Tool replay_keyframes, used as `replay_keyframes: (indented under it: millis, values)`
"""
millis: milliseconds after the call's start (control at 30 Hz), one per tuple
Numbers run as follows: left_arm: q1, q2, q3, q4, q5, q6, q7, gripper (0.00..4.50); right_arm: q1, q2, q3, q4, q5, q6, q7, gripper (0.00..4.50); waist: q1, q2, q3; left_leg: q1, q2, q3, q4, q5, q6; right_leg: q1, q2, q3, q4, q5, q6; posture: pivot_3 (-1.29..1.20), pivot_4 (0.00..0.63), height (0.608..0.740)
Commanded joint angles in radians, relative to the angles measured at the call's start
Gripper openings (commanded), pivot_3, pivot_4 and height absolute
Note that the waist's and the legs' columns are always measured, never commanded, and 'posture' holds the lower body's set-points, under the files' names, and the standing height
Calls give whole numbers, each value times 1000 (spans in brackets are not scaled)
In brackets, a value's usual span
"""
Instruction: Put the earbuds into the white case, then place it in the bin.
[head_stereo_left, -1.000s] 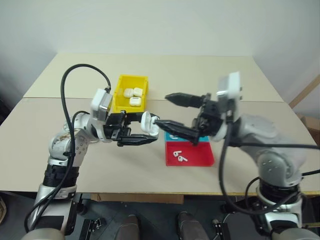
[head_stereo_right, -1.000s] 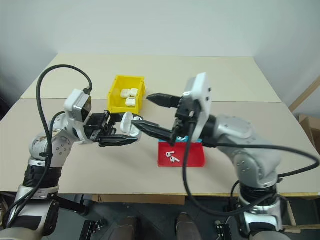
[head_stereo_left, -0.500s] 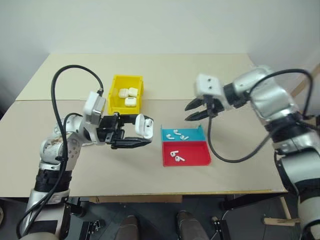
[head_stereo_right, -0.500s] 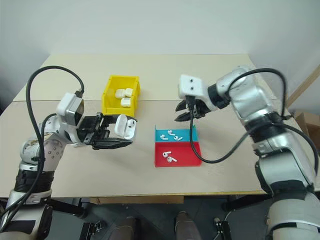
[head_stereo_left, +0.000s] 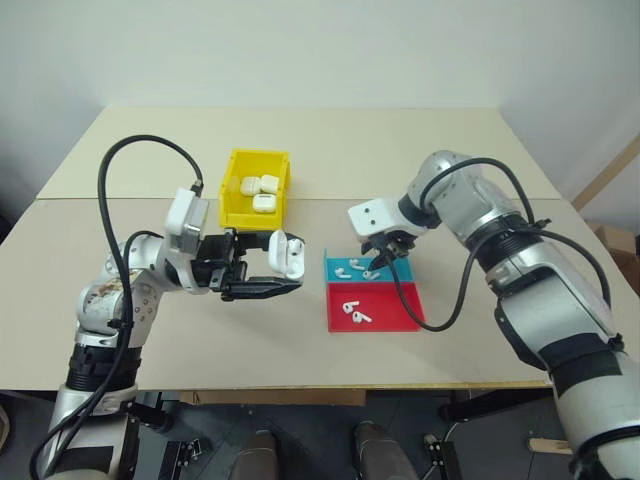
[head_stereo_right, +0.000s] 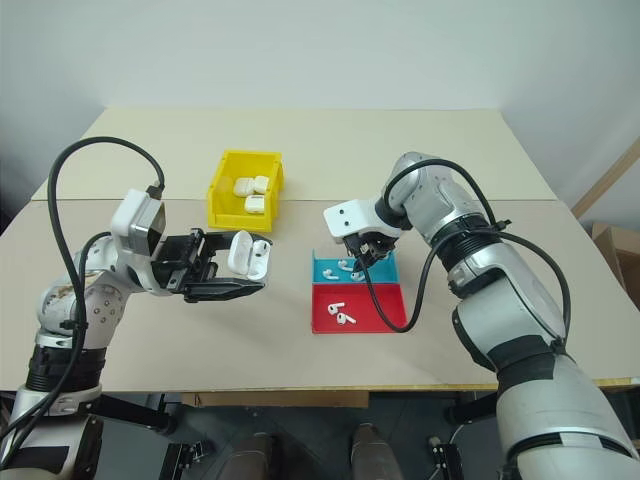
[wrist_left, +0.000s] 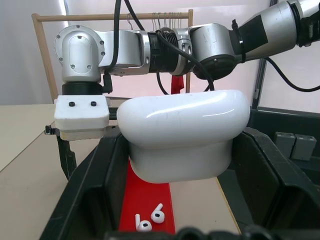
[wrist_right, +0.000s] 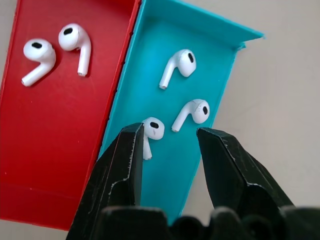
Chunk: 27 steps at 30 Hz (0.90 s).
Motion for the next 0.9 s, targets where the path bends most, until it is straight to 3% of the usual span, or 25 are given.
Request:
replay_keyframes:
  millis: [33, 133, 467, 900]
  values:
    - [9, 8, 22, -37, -17, -19, 0, 2791, -7, 12, -15, 14, -23, -27, 15, 2114, -1, 0, 0, 0, 0, 0, 0, 0, 0, 0, 0, 0, 0, 0, 0, 0, 150, 740]
    - [13, 7, 22, -40, -17, -21, 3, 2791, 1, 30, -16, 38, -42, -30, -4, 1584, -1, 0, 0, 1, 0, 0, 0, 0, 0, 0, 0, 0, 1, 0, 0, 0, 150, 740]
    - [29, 12, 25, -46, -16, -27, 7, 2791, 35, 36, -31, 29, -61, -47, 22, 1584, -1, 0, 0, 1, 0, 0, 0, 0, 0, 0, 0, 0, 2, 0, 0, 0, 150, 740]
    - [28, 15, 25, -50, -8, -31, 20, 2791, 53, 65, -30, 88, -121, -86, -64, 1584, -2, 0, 0, 2, 0, 0, 0, 0, -1, 1, 0, 0, 4, 0, 0, 0, 150, 740]
